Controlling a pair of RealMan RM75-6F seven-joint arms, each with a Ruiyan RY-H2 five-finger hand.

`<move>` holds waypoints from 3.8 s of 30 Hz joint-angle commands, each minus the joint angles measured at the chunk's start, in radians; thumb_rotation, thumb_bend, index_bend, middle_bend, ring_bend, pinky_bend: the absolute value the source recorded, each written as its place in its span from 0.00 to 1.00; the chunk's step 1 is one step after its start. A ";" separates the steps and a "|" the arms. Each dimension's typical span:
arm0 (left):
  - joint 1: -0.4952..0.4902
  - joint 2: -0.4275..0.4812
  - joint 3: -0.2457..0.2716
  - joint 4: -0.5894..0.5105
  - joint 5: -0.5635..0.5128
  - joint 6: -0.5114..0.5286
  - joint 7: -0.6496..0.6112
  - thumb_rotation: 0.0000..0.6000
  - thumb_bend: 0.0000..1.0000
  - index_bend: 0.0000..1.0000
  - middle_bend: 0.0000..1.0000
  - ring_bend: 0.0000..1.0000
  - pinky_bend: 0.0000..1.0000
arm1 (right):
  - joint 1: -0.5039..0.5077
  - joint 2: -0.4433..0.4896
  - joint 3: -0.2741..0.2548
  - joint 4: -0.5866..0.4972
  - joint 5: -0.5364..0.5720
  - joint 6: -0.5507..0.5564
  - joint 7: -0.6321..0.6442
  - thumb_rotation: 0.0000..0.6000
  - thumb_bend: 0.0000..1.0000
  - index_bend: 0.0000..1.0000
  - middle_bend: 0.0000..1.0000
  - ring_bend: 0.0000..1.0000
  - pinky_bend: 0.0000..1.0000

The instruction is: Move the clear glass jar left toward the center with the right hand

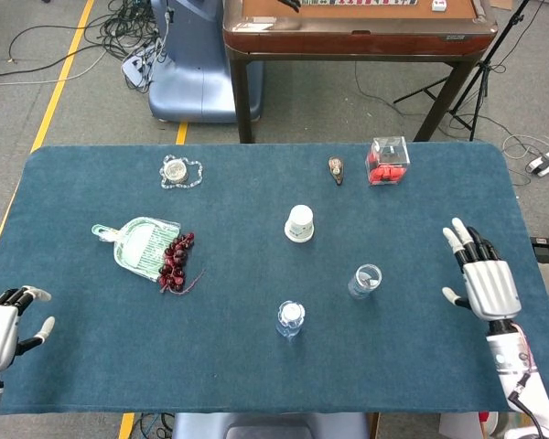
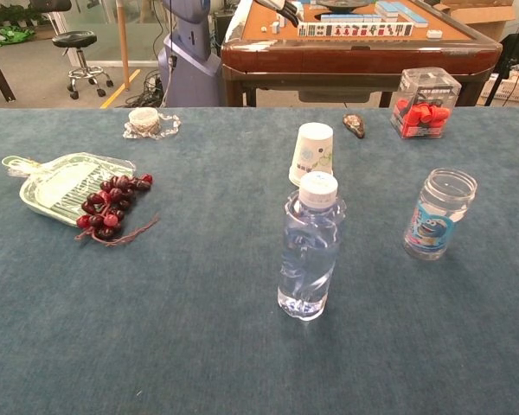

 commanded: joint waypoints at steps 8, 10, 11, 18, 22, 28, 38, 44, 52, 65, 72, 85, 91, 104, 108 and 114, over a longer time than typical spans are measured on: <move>0.015 0.028 0.000 -0.024 -0.008 0.011 -0.021 1.00 0.30 0.43 0.41 0.37 0.52 | 0.102 -0.103 0.008 0.066 0.002 -0.094 -0.098 1.00 0.00 0.00 0.00 0.00 0.07; 0.017 0.034 0.000 -0.028 -0.011 0.012 -0.025 1.00 0.30 0.43 0.41 0.37 0.52 | 0.119 -0.126 0.007 0.077 0.001 -0.106 -0.109 1.00 0.00 0.00 0.00 0.00 0.07; 0.017 0.036 0.000 -0.030 -0.012 0.010 -0.028 1.00 0.30 0.43 0.41 0.37 0.52 | 0.124 -0.135 0.007 0.082 0.000 -0.108 -0.112 1.00 0.00 0.00 0.00 0.00 0.06; 0.017 0.050 0.000 -0.040 -0.020 -0.002 -0.042 1.00 0.30 0.43 0.41 0.37 0.52 | 0.158 -0.187 -0.002 0.108 -0.010 -0.124 -0.129 1.00 0.00 0.00 0.00 0.00 0.06; 0.016 0.051 0.001 -0.041 -0.020 -0.006 -0.041 1.00 0.30 0.43 0.41 0.37 0.52 | 0.171 -0.209 -0.006 0.117 -0.014 -0.126 -0.137 1.00 0.00 0.00 0.00 0.00 0.06; 0.017 0.055 0.001 -0.045 -0.024 -0.011 -0.044 1.00 0.30 0.43 0.41 0.37 0.52 | 0.192 -0.239 -0.010 0.140 -0.021 -0.130 -0.139 1.00 0.00 0.00 0.00 0.00 0.06; 0.016 0.058 0.000 -0.047 -0.029 -0.017 -0.043 1.00 0.30 0.43 0.41 0.37 0.52 | 0.233 -0.276 -0.011 0.172 -0.027 -0.151 -0.135 1.00 0.00 0.00 0.00 0.00 0.06; 0.016 0.058 0.000 -0.046 -0.033 -0.020 -0.044 1.00 0.30 0.43 0.41 0.37 0.52 | 0.250 -0.294 -0.010 0.181 -0.035 -0.147 -0.126 1.00 0.00 0.00 0.00 0.00 0.06; 0.016 0.058 -0.001 -0.046 -0.034 -0.021 -0.043 1.00 0.30 0.43 0.41 0.37 0.52 | 0.275 -0.321 -0.007 0.184 -0.035 -0.156 -0.125 1.00 0.00 0.00 0.00 0.00 0.06; 0.015 0.062 -0.001 -0.046 -0.042 -0.030 -0.042 1.00 0.30 0.43 0.41 0.37 0.52 | 0.346 -0.393 0.021 0.245 -0.034 -0.179 -0.116 1.00 0.00 0.00 0.00 0.00 0.06; 0.014 0.062 -0.005 -0.039 -0.057 -0.037 -0.046 1.00 0.30 0.43 0.41 0.37 0.52 | 0.383 -0.433 0.032 0.288 -0.039 -0.185 -0.100 1.00 0.00 0.00 0.00 0.00 0.06; 0.010 0.062 -0.011 -0.025 -0.080 -0.058 -0.054 1.00 0.30 0.43 0.41 0.37 0.52 | 0.432 -0.481 0.041 0.341 -0.025 -0.212 -0.075 1.00 0.00 0.00 0.00 0.00 0.06; 0.010 0.061 -0.011 -0.024 -0.082 -0.059 -0.051 1.00 0.30 0.43 0.41 0.37 0.52 | 0.418 -0.451 0.024 0.306 -0.027 -0.197 -0.070 1.00 0.00 0.00 0.00 0.00 0.06; 0.011 0.049 -0.009 -0.023 -0.061 -0.038 -0.029 1.00 0.30 0.37 0.41 0.37 0.52 | 0.243 -0.132 -0.045 -0.046 0.024 -0.073 -0.250 1.00 0.00 0.00 0.00 0.00 0.06; 0.010 0.040 -0.009 -0.016 -0.048 -0.027 -0.020 1.00 0.30 0.32 0.41 0.37 0.52 | 0.166 -0.014 -0.071 -0.164 0.080 -0.031 -0.324 1.00 0.00 0.00 0.00 0.00 0.06; 0.010 0.024 -0.007 -0.004 -0.029 -0.009 -0.008 1.00 0.30 0.21 0.41 0.37 0.52 | 0.044 0.134 -0.121 -0.300 0.125 0.044 -0.284 1.00 0.00 0.00 0.00 0.00 0.06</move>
